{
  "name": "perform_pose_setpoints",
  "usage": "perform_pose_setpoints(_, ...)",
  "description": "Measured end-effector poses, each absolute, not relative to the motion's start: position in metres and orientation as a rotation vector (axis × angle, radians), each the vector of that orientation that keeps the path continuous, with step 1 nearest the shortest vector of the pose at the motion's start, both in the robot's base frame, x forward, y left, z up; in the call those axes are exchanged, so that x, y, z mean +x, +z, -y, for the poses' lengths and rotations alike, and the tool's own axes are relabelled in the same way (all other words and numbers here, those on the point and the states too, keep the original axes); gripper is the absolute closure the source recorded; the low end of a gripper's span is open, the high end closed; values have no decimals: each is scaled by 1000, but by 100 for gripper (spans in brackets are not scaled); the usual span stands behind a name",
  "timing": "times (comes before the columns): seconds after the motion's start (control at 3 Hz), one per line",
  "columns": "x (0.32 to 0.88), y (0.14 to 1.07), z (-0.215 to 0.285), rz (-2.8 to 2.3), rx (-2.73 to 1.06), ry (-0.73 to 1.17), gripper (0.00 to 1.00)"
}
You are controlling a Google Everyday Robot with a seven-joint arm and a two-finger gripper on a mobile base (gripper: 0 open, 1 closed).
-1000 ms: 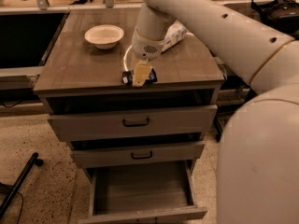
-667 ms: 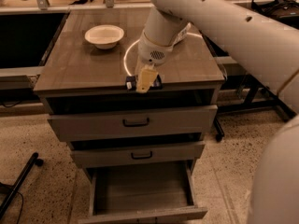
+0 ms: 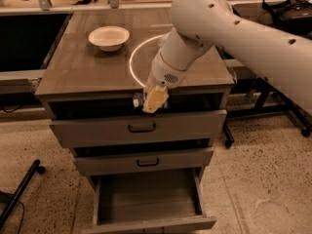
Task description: Place rxbar blueberry into bottom drawer
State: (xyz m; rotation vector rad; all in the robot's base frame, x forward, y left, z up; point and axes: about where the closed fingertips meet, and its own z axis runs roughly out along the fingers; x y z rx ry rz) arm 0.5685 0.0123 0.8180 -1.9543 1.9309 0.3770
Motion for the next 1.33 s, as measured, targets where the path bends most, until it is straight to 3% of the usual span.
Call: perform_pose_setpoints(1.33,539,777,1,-1927,-1822,481,100)
